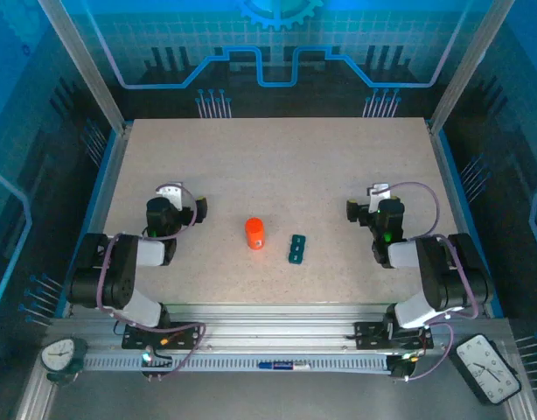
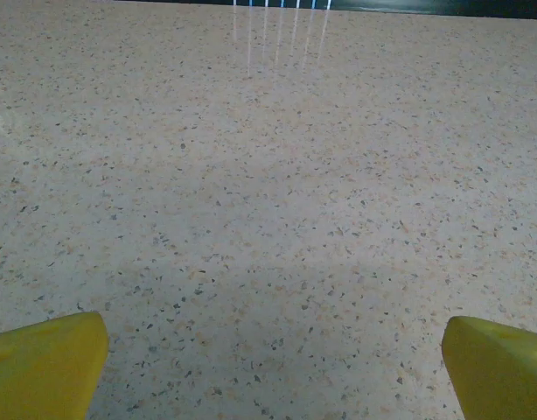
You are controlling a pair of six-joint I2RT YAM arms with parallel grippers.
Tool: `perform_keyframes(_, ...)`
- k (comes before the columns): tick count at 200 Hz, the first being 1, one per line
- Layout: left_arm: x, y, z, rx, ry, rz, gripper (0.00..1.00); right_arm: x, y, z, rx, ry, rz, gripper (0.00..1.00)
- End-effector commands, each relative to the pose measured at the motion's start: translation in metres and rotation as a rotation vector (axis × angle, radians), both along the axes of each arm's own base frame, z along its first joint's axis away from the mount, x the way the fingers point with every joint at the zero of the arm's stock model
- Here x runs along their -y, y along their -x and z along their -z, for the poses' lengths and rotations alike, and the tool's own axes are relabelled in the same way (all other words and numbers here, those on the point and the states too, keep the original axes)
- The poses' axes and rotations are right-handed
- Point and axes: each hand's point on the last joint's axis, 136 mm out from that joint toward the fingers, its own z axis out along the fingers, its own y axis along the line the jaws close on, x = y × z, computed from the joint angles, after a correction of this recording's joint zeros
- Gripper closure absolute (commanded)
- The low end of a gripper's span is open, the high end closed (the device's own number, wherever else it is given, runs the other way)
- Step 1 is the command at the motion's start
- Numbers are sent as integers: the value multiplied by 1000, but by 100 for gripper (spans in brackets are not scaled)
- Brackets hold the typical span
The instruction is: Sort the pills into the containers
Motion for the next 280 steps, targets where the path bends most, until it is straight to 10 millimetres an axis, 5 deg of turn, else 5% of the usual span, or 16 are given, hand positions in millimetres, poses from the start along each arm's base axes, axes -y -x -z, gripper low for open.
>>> perform_keyframes(1,8,-11,-15,56,30,27,1,-4,-13,-22,83,18,-3,0)
perform_keyframes(280,4,-8,-22,72,26,1,1,3,-12,-32,80,-20,9,0)
